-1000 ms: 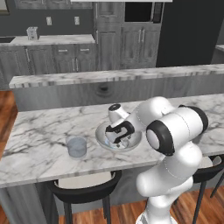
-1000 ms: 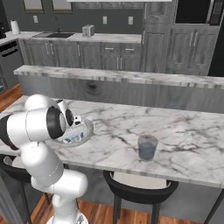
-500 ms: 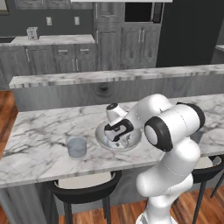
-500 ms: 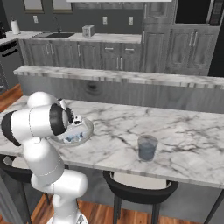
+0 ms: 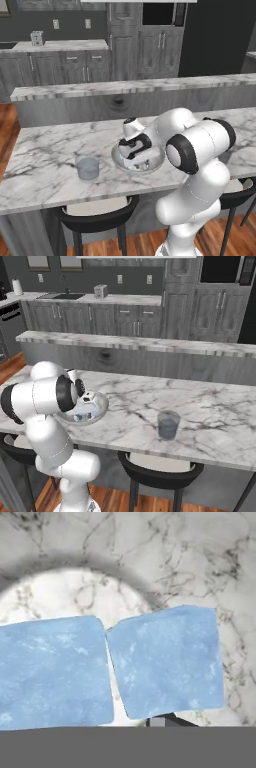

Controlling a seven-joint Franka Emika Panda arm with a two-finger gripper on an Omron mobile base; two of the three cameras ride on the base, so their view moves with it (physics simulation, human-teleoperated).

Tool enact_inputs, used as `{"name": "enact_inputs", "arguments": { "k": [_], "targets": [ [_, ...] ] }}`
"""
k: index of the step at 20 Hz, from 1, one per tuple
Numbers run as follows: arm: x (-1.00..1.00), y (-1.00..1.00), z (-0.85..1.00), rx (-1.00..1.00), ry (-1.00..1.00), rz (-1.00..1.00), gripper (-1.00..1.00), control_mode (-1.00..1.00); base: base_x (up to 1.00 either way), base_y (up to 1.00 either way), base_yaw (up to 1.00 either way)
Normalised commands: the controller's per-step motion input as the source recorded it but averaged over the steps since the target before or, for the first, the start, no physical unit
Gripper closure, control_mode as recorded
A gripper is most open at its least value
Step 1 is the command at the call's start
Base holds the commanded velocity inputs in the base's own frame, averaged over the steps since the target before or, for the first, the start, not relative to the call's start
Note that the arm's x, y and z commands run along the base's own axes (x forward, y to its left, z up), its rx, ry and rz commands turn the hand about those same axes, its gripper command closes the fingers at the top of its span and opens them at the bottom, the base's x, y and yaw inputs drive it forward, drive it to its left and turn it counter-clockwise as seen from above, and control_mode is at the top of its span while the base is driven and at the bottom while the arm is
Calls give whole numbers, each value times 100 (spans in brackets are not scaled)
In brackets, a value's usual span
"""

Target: There are four ice cubes in the ice bowl. Place two ice cubes in each glass of water.

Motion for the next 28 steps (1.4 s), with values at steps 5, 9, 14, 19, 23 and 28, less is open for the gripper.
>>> {"name": "enact_inputs", "arguments": {
  "k": [5, 9, 14, 19, 23, 28],
  "targets": [
    [-59, -26, 49, 25, -30, -30, 100, -100, 0, 0, 0],
    [-42, -13, 67, 29, -39, -34, 100, -100, 0, 0, 0],
    [-60, -47, 73, 22, -18, -30, 100, -100, 0, 0, 0],
    [-41, -30, 99, 14, 5, -31, 100, -100, 0, 0, 0],
    [-52, -54, 93, 5, 8, -34, 100, -100, 0, 0, 0],
    [-37, -87, 53, 0, 5, -36, 100, -100, 0, 0, 0]
  ]
}}
